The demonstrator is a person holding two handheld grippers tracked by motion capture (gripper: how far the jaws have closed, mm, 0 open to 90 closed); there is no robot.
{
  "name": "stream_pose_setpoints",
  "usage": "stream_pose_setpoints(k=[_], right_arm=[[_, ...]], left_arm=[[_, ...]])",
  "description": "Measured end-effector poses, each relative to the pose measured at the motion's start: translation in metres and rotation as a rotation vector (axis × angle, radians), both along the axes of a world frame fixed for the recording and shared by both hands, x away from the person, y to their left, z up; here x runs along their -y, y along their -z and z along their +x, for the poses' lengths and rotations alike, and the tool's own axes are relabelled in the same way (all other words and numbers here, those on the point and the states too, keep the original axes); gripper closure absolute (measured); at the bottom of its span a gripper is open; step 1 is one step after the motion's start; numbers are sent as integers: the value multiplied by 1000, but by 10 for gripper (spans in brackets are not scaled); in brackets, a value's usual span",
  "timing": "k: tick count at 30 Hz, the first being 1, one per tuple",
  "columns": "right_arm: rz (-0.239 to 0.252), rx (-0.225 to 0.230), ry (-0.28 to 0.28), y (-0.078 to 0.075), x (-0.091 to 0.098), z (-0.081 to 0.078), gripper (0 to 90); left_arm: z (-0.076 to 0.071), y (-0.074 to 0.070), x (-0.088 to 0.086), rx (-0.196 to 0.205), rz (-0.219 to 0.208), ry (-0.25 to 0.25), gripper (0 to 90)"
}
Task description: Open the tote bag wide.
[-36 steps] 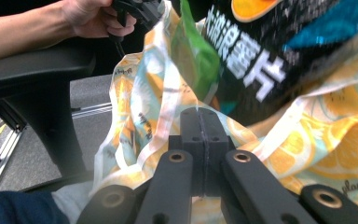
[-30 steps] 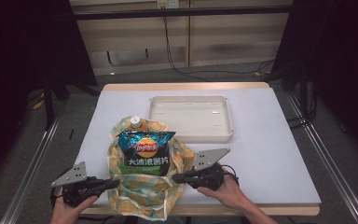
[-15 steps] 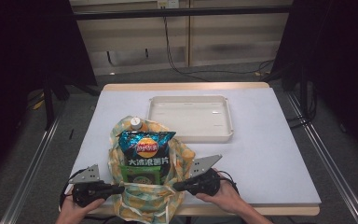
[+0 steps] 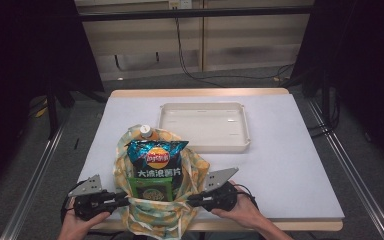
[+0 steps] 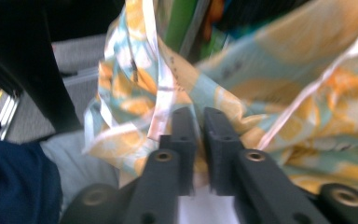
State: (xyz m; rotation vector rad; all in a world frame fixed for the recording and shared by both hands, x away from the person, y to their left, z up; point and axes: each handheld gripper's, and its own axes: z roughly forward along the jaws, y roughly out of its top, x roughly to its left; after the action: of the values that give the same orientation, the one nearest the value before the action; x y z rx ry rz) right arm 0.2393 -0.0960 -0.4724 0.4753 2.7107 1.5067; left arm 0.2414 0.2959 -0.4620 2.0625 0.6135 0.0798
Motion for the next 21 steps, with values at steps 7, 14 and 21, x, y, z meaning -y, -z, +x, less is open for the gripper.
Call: stream_pose_setpoints(k=[7,14,21], right_arm=[[111,49,77,-33,19,5,685],[147,80,179,-48,32,19,672],[155,91,223,-50,25,48,658]], left_arm=[[-1,-14,-10,54,-93,-28,657],[1,-29,-16,82,-116,-62,581],[5,-36,-25,98,-125,-107,507]])
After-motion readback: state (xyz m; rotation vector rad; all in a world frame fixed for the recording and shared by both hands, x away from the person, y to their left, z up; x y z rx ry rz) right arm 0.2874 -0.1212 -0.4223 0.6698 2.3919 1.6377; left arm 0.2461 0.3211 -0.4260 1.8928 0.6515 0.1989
